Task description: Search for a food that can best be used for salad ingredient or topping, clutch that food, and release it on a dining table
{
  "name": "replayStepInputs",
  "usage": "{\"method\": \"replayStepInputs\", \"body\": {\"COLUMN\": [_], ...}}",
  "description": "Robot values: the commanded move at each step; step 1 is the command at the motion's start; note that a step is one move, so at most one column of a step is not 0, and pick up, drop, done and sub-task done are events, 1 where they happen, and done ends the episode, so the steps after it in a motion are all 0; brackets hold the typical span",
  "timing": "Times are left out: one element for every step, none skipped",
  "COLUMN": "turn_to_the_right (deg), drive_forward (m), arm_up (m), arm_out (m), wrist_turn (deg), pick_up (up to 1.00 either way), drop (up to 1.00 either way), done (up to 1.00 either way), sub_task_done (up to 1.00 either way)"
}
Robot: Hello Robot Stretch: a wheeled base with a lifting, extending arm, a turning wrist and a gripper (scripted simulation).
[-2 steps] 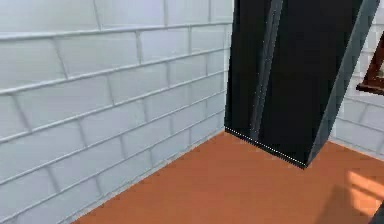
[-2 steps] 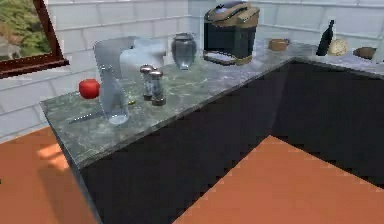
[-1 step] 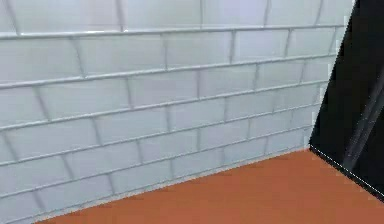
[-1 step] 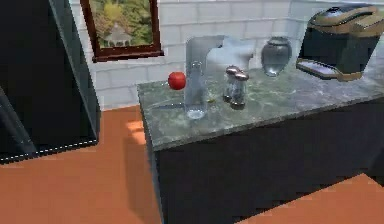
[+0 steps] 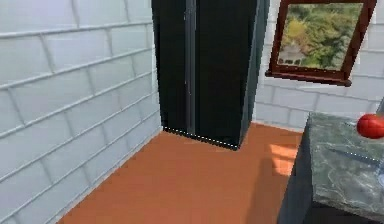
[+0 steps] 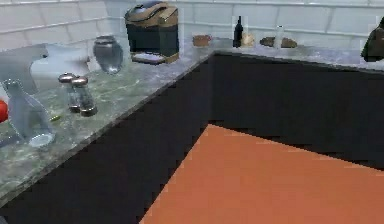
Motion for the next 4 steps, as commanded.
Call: {"method": "replayStepInputs", "body": {"turn_to_the_right": [15.0, 0.0, 3.0, 0.0], "drive_forward": [0.0, 0.55, 0.0, 0.75], "arm_up": [0.0, 0.0, 0.0, 0.0], "arm_out": [0.0, 0.0, 0.0, 0.0], "wrist_turn": [0.0, 0.0, 0.0, 0.0], "pick_up": [0.0, 0.0, 0.0, 0.0], "drop": [0.0, 0.0, 0.0, 0.0], "done": [0.0, 0.0, 0.0, 0.0], "sub_task_done": [0.0, 0.0, 0.0, 0.0]}}
